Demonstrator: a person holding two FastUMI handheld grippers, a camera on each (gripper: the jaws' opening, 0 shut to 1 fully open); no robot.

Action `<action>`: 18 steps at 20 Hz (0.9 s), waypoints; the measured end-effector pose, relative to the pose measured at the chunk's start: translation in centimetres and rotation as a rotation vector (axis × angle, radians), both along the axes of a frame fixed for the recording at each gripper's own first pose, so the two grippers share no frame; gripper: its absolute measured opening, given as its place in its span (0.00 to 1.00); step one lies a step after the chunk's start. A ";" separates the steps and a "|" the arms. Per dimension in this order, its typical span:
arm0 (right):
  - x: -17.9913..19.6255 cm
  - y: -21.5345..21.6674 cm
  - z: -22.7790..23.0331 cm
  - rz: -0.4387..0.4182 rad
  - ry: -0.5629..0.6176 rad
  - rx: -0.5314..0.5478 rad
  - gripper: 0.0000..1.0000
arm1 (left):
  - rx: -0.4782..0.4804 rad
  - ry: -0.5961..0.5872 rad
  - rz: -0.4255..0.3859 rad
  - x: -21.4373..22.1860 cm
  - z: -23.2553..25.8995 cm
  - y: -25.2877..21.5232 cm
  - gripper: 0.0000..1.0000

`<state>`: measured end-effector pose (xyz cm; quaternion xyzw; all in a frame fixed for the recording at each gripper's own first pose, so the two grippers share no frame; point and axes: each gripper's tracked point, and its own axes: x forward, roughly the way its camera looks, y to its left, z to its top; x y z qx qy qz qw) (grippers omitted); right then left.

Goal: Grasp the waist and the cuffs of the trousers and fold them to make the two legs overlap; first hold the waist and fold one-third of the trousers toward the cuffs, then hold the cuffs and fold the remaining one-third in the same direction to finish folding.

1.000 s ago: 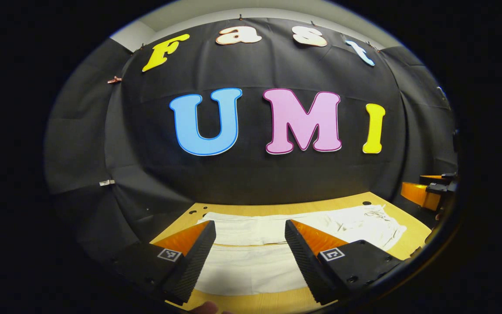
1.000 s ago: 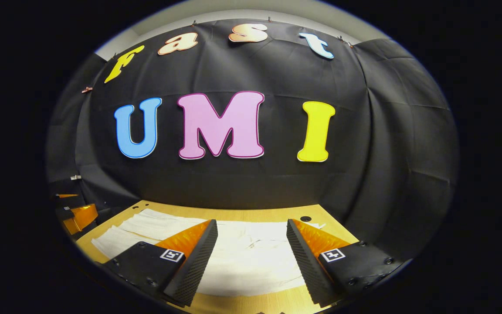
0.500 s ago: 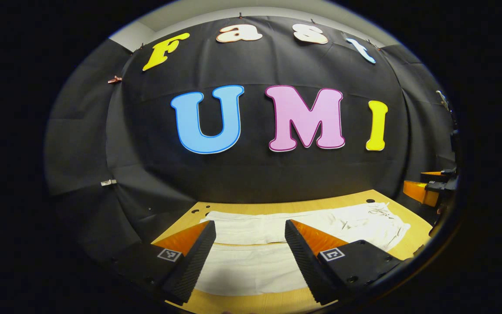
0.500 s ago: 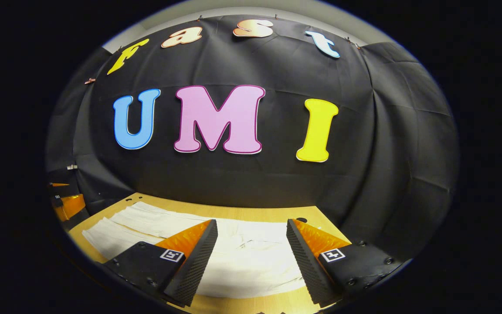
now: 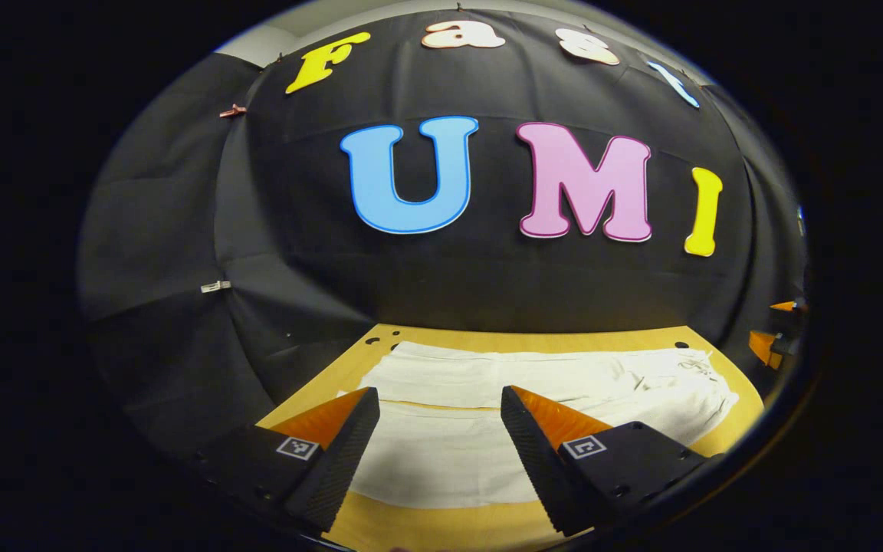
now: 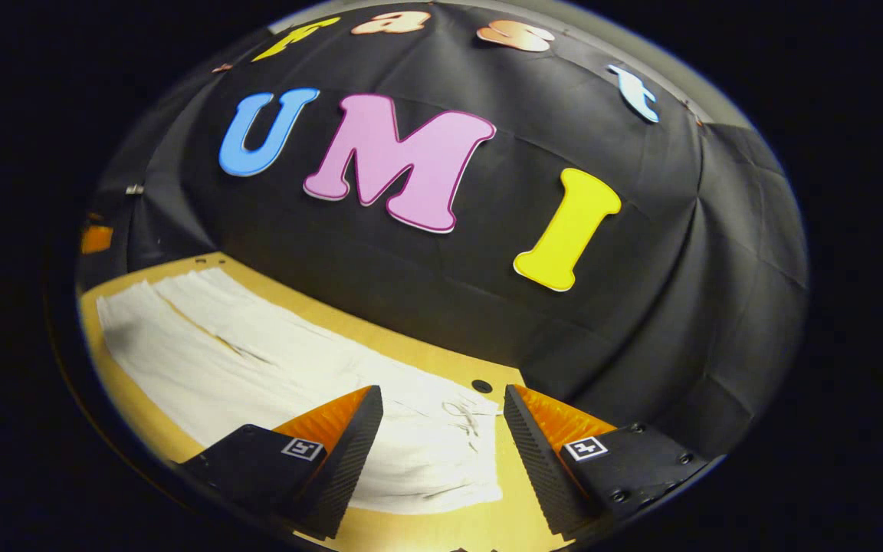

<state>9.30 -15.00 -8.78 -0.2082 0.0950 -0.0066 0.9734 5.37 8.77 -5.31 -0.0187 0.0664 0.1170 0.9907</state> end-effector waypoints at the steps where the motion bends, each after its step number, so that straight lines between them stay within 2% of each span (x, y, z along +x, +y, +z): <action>1: 0.1 -1.0 -0.5 0.012 0.013 -0.044 0.97 | 0.000 0.010 0.020 -0.2 -0.6 0.8 0.99; 4: 0.0 -3.1 -2.7 0.079 0.072 -0.185 0.97 | 0.003 0.040 0.078 -1.2 -1.7 3.3 0.99; 6: 0.1 -4.3 -4.4 0.140 0.114 -0.326 0.97 | -0.005 0.074 0.105 -1.8 -2.8 4.4 0.99; 9: -0.9 -4.9 -8.8 0.259 0.208 -0.463 0.97 | 0.031 0.122 0.126 -2.8 -4.3 5.8 0.99; 13: -1.8 -6.8 -14.1 0.362 0.306 -0.646 0.97 | 0.022 0.161 0.168 -3.8 -6.0 7.3 0.99; 16: -2.9 -8.7 -17.3 0.409 0.388 -0.716 0.98 | 0.002 0.197 0.206 -4.4 -7.2 7.7 0.99; 18: -3.0 -10.6 -18.6 0.404 0.427 -0.746 0.97 | -0.002 0.220 0.228 -4.8 -8.1 8.3 0.99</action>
